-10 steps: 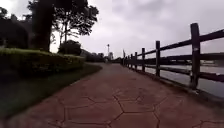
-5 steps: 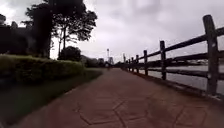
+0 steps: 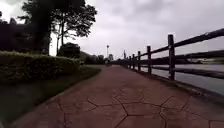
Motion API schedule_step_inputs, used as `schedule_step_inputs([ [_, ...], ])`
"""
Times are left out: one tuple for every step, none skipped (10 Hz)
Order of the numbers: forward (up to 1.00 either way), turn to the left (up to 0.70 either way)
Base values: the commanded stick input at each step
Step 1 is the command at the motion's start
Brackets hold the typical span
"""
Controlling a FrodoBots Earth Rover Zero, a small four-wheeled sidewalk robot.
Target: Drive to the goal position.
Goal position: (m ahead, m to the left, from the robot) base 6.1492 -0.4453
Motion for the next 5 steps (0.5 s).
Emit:
schedule_step_inputs([
  [1.0, 0.0],
  [1.0, 0.0],
  [1.0, 0.0],
  [1.0, 0.0],
  [1.0, -0.08],
])
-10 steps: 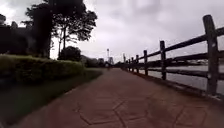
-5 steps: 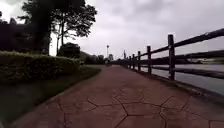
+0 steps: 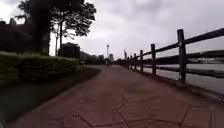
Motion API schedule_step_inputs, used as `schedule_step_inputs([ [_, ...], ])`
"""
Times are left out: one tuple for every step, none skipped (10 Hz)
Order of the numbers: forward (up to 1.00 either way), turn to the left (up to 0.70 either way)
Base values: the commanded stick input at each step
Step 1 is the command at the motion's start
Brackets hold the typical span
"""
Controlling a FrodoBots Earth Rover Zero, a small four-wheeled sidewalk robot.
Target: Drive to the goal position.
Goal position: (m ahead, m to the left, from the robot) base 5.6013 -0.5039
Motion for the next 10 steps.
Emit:
schedule_step_inputs([
  [1.0, -0.27],
  [1.0, -0.3],
  [1.0, 0.0],
  [1.0, 0.0],
  [1.0, 0.0],
  [1.0, 0.0],
  [1.0, 0.0],
  [1.0, -0.39],
  [1.0, -0.4],
  [1.0, -0.3],
])
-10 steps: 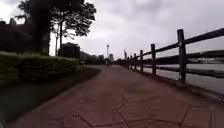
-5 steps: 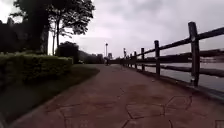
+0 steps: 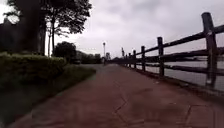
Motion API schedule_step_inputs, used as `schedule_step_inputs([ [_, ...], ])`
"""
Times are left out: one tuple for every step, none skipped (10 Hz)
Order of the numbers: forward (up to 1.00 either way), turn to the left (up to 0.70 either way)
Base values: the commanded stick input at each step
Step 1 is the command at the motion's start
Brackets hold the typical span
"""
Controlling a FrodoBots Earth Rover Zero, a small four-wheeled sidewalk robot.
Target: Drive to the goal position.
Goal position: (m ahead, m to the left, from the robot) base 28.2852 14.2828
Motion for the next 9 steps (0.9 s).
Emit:
schedule_step_inputs([
  [1.0, 0.0],
  [1.0, 0.0],
  [1.0, 0.0],
  [1.0, 0.0],
  [1.0, 0.0],
  [1.0, 0.0],
  [1.0, 0.0],
  [1.0, 0.0],
  [1.0, 0.0],
])
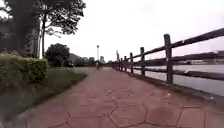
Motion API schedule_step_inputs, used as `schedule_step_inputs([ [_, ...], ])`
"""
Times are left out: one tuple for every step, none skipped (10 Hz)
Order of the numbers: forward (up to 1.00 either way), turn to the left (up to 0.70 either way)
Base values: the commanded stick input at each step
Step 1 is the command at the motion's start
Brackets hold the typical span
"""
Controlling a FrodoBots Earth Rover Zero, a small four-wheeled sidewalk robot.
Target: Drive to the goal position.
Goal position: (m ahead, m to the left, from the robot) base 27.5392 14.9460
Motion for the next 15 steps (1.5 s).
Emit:
schedule_step_inputs([
  [1.0, 0.0],
  [1.0, 0.0],
  [1.0, 0.0],
  [1.0, 0.0],
  [1.0, 0.0],
  [1.0, 0.0],
  [1.0, 0.0],
  [1.0, 0.0],
  [1.0, 0.0],
  [1.0, 0.0],
  [1.0, 0.0],
  [1.0, 0.0],
  [1.0, 0.0],
  [1.0, 0.0],
  [1.0, 0.0],
])
